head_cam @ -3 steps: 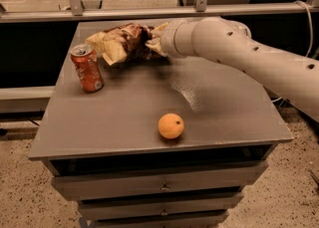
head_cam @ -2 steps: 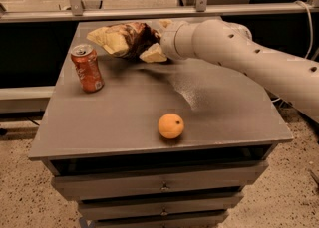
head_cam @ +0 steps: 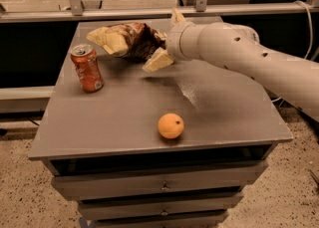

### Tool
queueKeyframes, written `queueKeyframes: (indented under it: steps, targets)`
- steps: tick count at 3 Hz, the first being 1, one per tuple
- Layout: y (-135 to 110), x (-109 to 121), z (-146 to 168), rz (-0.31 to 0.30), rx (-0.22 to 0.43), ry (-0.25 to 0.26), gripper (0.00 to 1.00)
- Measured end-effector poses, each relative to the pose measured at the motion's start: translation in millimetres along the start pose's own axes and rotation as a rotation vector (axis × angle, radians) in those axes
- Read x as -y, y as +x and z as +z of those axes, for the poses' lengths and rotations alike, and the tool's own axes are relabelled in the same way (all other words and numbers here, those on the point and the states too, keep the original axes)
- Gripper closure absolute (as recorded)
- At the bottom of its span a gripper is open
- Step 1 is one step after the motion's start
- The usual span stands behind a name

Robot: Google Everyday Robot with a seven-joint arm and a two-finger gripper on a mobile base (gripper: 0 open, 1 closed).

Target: Move brown chip bag near coke can

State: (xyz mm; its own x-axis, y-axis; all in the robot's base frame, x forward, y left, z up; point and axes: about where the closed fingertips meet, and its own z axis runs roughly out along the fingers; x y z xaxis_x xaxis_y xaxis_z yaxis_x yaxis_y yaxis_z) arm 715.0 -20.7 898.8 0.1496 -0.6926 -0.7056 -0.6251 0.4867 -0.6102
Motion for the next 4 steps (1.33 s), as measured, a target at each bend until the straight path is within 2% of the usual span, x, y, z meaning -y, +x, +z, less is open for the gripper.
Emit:
queueKeyframes:
  steps: [1, 2, 3, 4]
  targets:
    - [20, 17, -16, 0.05, 0.004, -0.007, 0.0]
    - [53, 50, -47, 0.12, 0.037, -0.024, 0.0]
    - [78, 101, -94, 0.132, 0.053, -0.021, 0.0]
    - [66, 120, -109, 0.121, 0.071, -0.015, 0.0]
